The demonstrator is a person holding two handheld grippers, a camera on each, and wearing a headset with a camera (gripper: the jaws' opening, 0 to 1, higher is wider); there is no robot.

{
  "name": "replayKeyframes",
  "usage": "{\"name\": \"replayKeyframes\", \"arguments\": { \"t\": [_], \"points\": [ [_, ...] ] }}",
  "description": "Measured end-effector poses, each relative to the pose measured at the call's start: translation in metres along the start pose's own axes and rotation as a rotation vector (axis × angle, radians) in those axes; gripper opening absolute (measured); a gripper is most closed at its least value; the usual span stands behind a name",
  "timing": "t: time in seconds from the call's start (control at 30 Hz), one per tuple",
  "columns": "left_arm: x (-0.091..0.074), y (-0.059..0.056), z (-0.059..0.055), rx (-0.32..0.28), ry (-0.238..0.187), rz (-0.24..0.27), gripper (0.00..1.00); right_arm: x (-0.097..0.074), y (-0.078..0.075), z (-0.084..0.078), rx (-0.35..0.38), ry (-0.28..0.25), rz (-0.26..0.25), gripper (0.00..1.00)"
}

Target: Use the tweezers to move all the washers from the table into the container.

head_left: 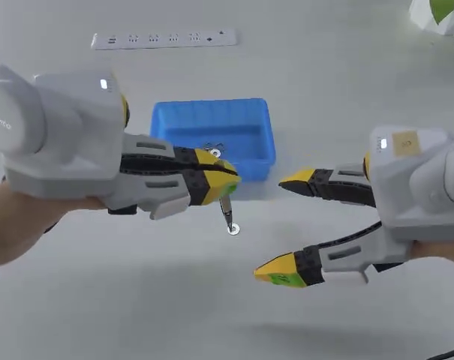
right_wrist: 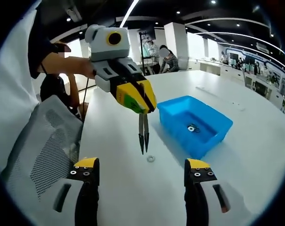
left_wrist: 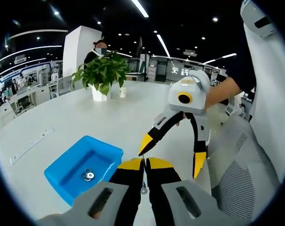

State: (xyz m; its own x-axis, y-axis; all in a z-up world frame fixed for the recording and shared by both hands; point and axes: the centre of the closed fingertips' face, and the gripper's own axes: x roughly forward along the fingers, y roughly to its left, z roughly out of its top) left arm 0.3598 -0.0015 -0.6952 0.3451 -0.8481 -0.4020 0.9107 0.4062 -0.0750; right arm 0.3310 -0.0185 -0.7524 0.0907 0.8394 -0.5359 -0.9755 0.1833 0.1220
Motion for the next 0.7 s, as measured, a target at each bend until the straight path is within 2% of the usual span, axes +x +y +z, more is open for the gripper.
{"name": "replayKeyframes", "arguments": {
  "t": [0.2, 0.3, 0.6, 0.7],
  "points": [
    [0.003, 0.004, -0.001, 0.002, 0.004, -0.003, 0.06, 0.002, 0.004, -0.006, 0.021, 0.011, 0.025, 0.74],
    [0.005, 0.005, 0.0, -0.001, -0.003, -0.009, 0.06, 0.002, 0.007, -0.008, 0.04, 0.015, 0.038, 0.77],
    [0.009, 0.003, -0.005, 0.014, 0.011, -0.02, 0.06, -0.002, 0.006, -0.014, 0.056, 0.025, 0.034, 0.78],
    [0.009, 0.003, -0.008, 0.024, 0.027, -0.019, 0.06, -0.002, 0.006, -0.016, 0.058, 0.033, 0.03, 0.78]
  ]
}}
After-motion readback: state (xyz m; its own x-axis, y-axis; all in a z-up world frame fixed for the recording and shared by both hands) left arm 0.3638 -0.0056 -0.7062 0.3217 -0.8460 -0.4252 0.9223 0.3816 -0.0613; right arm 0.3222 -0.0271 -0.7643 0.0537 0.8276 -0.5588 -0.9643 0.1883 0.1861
